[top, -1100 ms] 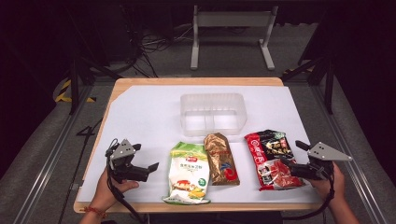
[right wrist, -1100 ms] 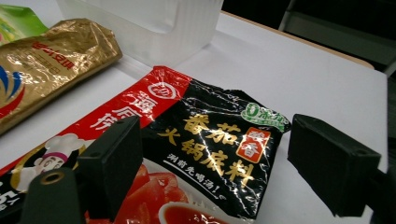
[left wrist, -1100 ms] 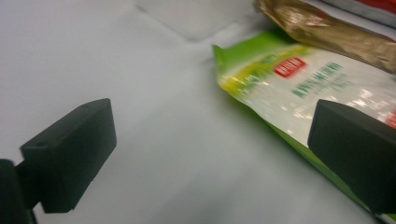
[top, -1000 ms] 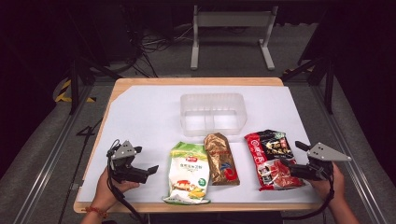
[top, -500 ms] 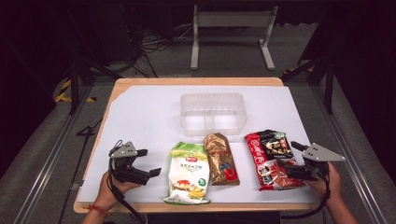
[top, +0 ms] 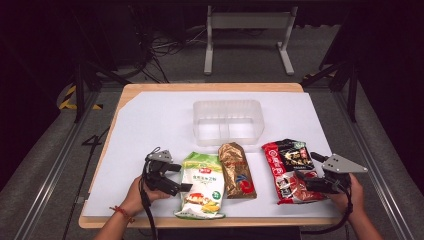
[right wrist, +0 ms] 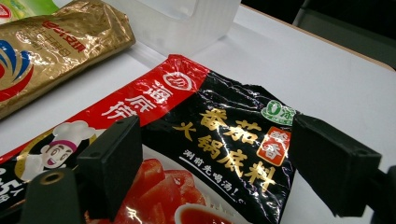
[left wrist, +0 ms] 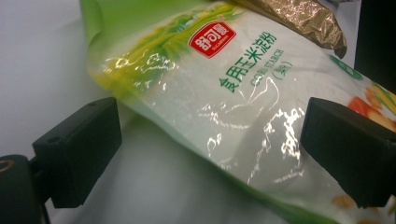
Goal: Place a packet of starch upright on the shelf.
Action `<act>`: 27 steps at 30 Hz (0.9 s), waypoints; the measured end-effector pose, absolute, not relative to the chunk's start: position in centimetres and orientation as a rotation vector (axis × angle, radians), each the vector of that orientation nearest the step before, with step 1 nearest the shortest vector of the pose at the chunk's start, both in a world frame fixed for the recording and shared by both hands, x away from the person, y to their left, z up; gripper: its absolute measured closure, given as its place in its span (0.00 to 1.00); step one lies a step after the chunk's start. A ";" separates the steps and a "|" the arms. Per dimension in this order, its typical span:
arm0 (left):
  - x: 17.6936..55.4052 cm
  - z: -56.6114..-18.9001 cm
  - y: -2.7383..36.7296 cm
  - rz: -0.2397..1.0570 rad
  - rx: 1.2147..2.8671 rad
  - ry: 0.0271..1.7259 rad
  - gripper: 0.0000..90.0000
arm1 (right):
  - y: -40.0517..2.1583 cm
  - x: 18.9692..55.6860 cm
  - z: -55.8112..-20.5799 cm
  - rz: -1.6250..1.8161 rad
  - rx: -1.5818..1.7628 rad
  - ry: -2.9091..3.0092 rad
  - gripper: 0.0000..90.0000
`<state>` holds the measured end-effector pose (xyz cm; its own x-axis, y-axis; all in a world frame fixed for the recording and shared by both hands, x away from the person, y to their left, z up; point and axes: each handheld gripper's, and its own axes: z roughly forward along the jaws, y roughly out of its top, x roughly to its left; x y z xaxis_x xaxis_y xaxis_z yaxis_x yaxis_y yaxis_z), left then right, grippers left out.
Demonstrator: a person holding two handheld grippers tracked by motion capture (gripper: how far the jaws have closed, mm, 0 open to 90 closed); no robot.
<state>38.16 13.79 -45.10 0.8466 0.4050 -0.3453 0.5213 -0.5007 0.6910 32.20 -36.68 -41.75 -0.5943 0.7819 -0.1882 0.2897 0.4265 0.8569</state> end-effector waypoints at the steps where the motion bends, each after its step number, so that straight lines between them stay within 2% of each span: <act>1: 38.3 -45.1 13.3 -0.163 2.172 0.672 0.07 | -36.7 32.2 -41.8 1.101 0.900 2.102 0.20; 7: 39.8 -45.1 11.8 -0.191 2.168 0.712 0.05 | -36.5 32.1 -41.8 1.093 0.890 2.109 0.20; 9: 39.8 -45.1 11.2 -0.165 2.189 0.708 0.02 | -36.4 32.2 -41.7 1.098 0.884 2.112 0.20; 12: 39.7 -45.0 10.9 -0.138 2.194 0.714 0.04 | -36.4 32.2 -41.7 1.097 0.881 2.109 0.20; 15: 39.3 -45.0 11.0 -0.102 2.180 0.726 0.21 | -36.3 32.1 -41.7 1.079 0.873 2.106 0.20; 19: 39.1 -45.0 11.1 -0.133 2.169 0.705 0.49 | -36.0 32.0 -41.8 1.040 0.846 2.112 0.20; 20: 39.1 -45.0 11.2 -0.130 2.163 0.701 0.58 | -35.9 32.1 -41.8 1.036 0.844 2.116 0.20; 21: 39.1 -45.0 11.2 -0.130 2.163 0.701 0.64 | -35.9 32.1 -41.8 1.036 0.844 2.116 0.20; 22: 39.0 -44.9 11.3 -0.113 2.150 0.703 0.64 | -35.9 32.1 -41.8 1.028 0.839 2.118 0.20; 24: 39.0 -44.9 11.5 -0.124 2.126 0.708 0.86 | -35.8 32.0 -41.8 1.025 0.836 2.116 0.20; 27: 38.7 -44.6 11.3 -0.087 2.147 0.685 0.91 | -35.9 32.0 -41.7 1.037 0.841 2.103 0.20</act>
